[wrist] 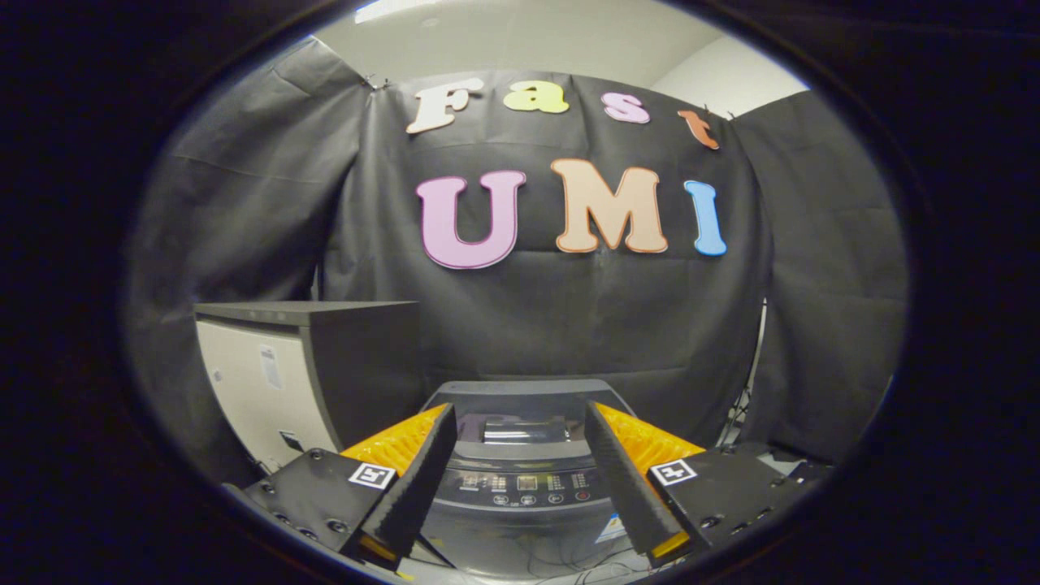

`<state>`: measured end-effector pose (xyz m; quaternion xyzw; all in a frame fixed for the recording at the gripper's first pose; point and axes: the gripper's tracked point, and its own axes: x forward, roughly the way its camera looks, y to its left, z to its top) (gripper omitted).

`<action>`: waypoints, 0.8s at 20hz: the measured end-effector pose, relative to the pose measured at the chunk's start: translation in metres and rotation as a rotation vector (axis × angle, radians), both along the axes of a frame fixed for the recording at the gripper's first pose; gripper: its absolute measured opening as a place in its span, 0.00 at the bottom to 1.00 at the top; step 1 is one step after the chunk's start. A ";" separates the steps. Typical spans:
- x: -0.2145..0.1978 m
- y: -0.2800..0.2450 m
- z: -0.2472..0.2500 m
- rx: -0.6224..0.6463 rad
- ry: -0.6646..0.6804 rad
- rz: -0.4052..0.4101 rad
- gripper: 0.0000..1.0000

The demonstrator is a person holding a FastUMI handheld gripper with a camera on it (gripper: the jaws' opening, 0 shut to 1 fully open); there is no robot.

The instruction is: Put the clothes into the washing machine and then close the washing machine lid.

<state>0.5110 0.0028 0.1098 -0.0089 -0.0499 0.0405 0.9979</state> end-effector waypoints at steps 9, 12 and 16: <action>-0.021 0.004 -0.014 0.037 0.058 0.079 0.98; -0.023 0.003 -0.013 0.039 0.044 0.079 0.98; -0.021 0.001 -0.003 0.074 -0.026 0.085 0.98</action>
